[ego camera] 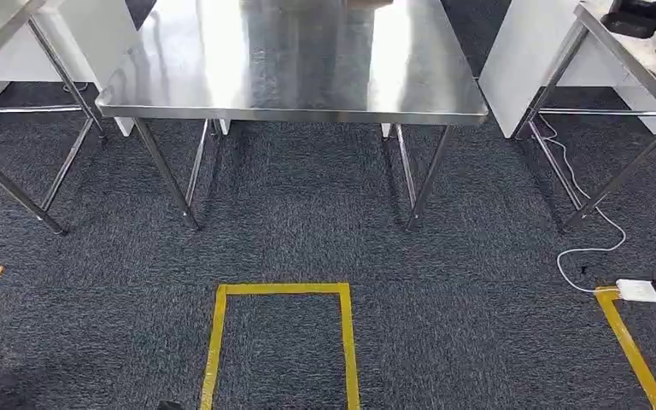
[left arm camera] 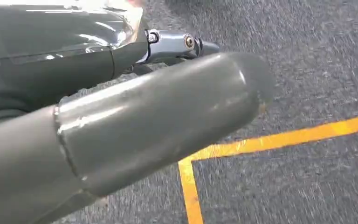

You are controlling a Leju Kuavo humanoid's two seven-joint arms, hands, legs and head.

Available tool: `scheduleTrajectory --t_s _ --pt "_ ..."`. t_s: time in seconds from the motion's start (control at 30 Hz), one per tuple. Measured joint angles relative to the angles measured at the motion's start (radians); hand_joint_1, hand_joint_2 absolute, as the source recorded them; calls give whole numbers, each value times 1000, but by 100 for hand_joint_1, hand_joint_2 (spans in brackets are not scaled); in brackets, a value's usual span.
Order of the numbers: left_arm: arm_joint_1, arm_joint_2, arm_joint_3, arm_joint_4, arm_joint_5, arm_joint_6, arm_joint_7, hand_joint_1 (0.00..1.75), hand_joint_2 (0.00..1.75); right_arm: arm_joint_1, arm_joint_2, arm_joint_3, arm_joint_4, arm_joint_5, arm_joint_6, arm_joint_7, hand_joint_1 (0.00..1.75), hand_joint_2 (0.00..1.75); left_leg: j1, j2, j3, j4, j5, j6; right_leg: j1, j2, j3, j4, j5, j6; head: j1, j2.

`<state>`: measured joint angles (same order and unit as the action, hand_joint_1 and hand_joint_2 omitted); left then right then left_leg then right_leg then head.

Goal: Take the parts from the cabinet and place them on the table.

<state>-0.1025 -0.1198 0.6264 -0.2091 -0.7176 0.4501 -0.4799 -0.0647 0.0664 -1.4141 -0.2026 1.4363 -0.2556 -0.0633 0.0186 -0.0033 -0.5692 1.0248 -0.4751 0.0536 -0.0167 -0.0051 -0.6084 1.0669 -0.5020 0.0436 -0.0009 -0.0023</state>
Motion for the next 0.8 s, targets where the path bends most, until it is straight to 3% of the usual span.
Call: scheduleTrajectory --t_s 0.07,0.1,0.13,0.17,0.2,0.27,0.3,0.33,0.43,0.47,0.53,0.6,0.63,0.67,0.7,0.77,0.8 --pt "-1 0 0 0 -4 0 0 0 0 0 3 0 0 0 0 -1 0 0 -3 2 -18 0 13 4 -2 0 -58 148 -82 -7 2 0" --pt "-2 0 0 0 -4 0 2 0 0 -1 3 0 0 -1 0 -2 0 0 -5 4 -27 1 20 5 -1 0 -79 215 -111 -6 3 0" --pt "-2 0 0 0 -4 0 4 0 0 -1 3 0 0 -1 0 -2 0 0 -9 5 -37 1 27 5 0 1 -82 248 -123 0 3 0" --pt "-3 0 0 0 -5 0 5 0 0 0 3 0 0 -1 0 -2 0 0 -11 5 -46 1 34 4 1 1 -57 226 -118 5 2 0" --pt "-3 0 0 0 -5 0 6 0 0 -1 3 0 0 -2 0 -2 0 0 -13 5 -54 1 42 3 4 1 -7 156 -99 8 3 0" --pt "-5 -1 0 0 -8 0 6 0 0 -5 3 0 0 -5 -1 -2 0 0 -15 4 -65 1 56 -2 8 0 121 -38 -59 3 3 0" --pt "-7 -3 0 0 -10 0 7 0 0 -10 1 0 0 -6 -2 0 0 0 -18 5 -66 2 63 -7 15 2 141 -91 -58 -10 0 0" --pt "-7 -3 0 0 -14 0 8 0 0 -11 2 0 0 -8 -2 2 0 0 -20 5 -67 0 66 -14 23 2 138 -93 -45 -18 0 0" --pt "-10 -5 0 0 -16 -1 9 0 0 -10 3 -2 0 -13 -3 7 0 0 -14 5 -68 -7 87 -33 25 2 131 -93 -24 -37 -2 0" --pt "-10 -3 0 0 -16 -1 10 0 0 -11 6 -2 0 -14 -3 7 0 0 -9 2 -79 5 78 -38 0 -2 130 -102 -7 -44 -2 0" --pt "-10 -3 0 0 -16 -1 10 0 0 -11 6 -3 -1 -15 -5 8 0 0 -7 1 -111 94 -19 -48 3 -4 118 -102 10 -60 -10 0" --pt "-10 -2 0 0 -16 -1 11 0 0 -9 9 -3 0 -14 -5 8 0 0 -5 1 -161 249 -108 -58 4 -5 100 -100 22 -56 -10 0" --pt "-9 -2 0 0 -16 -1 11 0 0 -9 10 -3 0 -14 -5 8 0 0 -4 1 -170 297 -127 -62 4 -5 90 -98 29 -54 -11 0" --pt "-9 -2 0 0 -16 -1 11 0 0 -9 11 -3 0 -13 -5 8 0 0 -2 1 -154 294 -120 -64 2 -5 81 -95 34 -52 -12 0" --pt "-8 -1 0 0 -16 0 11 0 0 -9 12 -3 0 -12 -5 8 0 0 1 1 -114 244 -96 -65 0 -5 73 -89 37 -47 -11 0" --pt "-10 1 0 0 -15 0 11 0 0 -9 14 -3 0 -12 -5 8 0 0 9 2 2 73 -39 -71 -5 -5 61 -73 38 -43 -12 0" --pt "-11 1 0 0 -16 0 11 0 0 -10 13 -3 -1 -12 -5 8 0 0 12 0 34 12 -53 -73 -4 -5 51 -62 40 -40 -12 0"
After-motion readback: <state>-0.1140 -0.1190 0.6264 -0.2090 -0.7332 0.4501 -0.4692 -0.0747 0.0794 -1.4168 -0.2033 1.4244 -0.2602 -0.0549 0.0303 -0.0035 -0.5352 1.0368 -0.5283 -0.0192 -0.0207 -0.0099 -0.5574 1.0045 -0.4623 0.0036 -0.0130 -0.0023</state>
